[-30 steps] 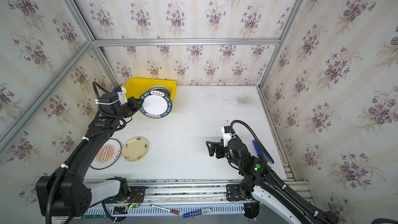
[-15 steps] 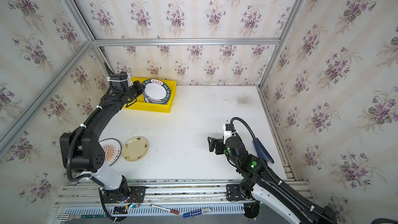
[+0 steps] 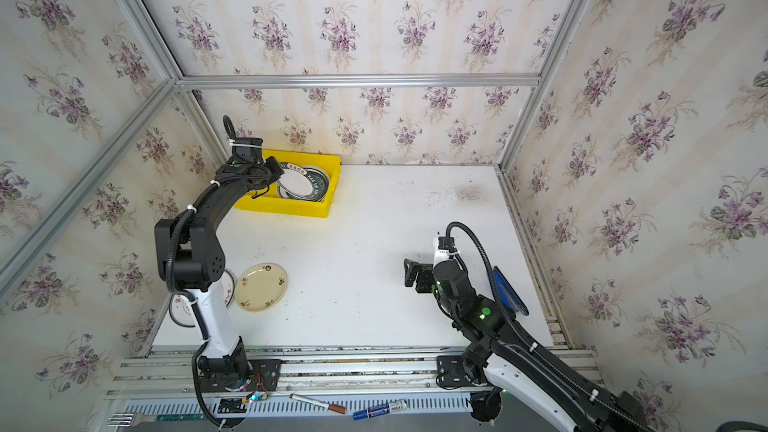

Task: Place the plates into the plastic bin on the countertop
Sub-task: 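Carry the green-ringed plate upright over the yellow bin with the left gripper, then lower the green-ringed plate into the bin and open the left gripper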

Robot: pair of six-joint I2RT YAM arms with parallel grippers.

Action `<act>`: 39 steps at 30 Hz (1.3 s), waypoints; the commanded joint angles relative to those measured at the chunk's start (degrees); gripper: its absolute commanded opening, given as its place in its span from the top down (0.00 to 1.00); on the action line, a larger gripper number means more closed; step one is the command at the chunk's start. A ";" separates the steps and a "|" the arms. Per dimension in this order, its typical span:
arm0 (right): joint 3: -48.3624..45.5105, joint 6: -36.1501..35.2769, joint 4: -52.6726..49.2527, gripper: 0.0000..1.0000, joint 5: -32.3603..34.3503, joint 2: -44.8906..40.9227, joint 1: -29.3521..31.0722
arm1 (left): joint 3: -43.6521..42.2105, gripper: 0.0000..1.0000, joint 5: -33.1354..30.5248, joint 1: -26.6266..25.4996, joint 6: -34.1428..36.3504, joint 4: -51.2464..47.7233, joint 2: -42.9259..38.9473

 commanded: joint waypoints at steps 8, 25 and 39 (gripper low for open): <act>1.91 0.26 4.85 0.01 -2.26 5.66 -1.59 | 8.29 0.87 -2.58 -1.07 6.62 -5.31 6.04; 7.59 -0.27 -6.40 0.01 -8.16 1.00 -5.05 | 8.36 0.00 -5.07 -5.75 13.58 -10.81 1.45; 10.43 -2.65 -14.63 0.01 -9.67 -0.78 -5.55 | -2.25 0.00 -9.08 -10.61 13.70 -11.37 -10.14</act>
